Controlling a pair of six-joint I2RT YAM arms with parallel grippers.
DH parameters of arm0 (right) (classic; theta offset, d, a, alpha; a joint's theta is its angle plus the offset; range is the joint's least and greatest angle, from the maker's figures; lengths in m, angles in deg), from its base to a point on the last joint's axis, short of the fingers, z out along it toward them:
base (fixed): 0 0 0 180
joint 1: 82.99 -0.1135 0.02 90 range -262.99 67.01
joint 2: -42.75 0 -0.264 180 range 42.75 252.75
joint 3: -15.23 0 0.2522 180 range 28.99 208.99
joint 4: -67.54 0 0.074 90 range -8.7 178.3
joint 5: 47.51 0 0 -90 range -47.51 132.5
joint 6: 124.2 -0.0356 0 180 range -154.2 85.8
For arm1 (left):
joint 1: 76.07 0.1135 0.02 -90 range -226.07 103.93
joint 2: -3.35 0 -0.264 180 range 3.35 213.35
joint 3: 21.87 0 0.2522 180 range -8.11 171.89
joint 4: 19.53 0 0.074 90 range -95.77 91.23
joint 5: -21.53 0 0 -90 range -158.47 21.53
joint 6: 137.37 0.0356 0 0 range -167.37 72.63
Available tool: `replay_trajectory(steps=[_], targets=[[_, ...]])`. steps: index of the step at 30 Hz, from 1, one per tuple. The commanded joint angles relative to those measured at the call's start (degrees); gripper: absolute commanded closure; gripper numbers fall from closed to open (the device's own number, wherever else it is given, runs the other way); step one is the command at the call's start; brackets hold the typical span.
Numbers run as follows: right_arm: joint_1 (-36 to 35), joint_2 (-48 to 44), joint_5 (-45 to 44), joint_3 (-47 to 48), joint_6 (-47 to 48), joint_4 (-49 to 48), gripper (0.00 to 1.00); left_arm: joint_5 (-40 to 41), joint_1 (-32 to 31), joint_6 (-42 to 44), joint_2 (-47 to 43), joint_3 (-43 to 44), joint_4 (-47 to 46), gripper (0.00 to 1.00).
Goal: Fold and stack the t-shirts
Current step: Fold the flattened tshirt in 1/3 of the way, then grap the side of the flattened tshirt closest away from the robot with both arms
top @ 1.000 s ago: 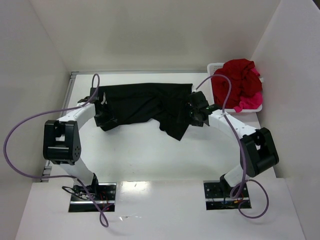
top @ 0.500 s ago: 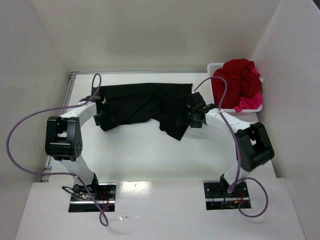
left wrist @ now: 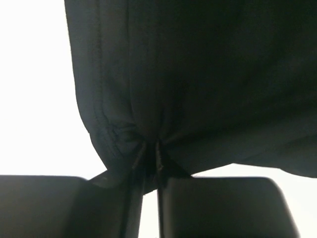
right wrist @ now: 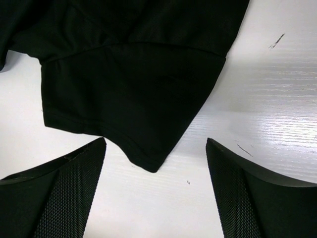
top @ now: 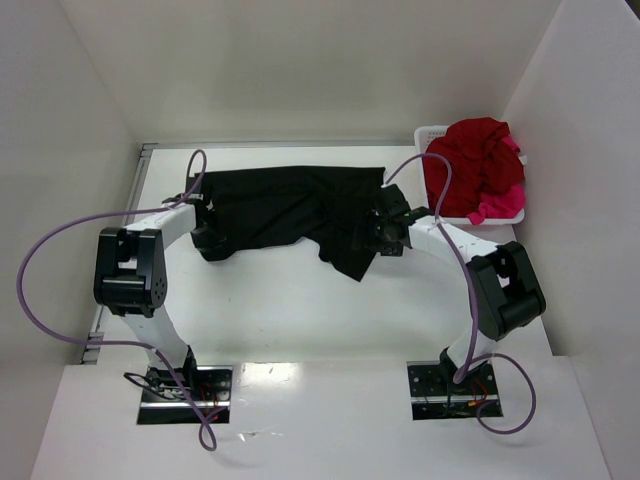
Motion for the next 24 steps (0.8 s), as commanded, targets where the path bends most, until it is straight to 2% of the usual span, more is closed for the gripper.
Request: replay_trajectory(steps=[1,7,16,22,24], targets=[[-0.3,0.1,0.0,2.3,0.4,-1.6,0.14,3.0,0.0,-0.5,0.2,1.8,0.6,0.86],[-0.3,1.1,0.7,2.3,0.4,-2.1,0.21,7.1,0.0,-1.1,-2.3,1.8,2.6,0.94],[-0.8,2.2,7.8,1.7,0.9,-3.8,0.21,6.0,0.0,-1.1,-3.6,2.3,3.2,0.91],[-3.5,7.0,6.6,3.5,0.9,-1.0,0.21,5.2,0.0,-0.6,-3.6,2.9,3.2,0.9],[-4.9,8.1,3.6,4.2,0.9,0.5,0.21,5.2,0.0,-0.6,-3.6,3.4,3.2,0.89]])
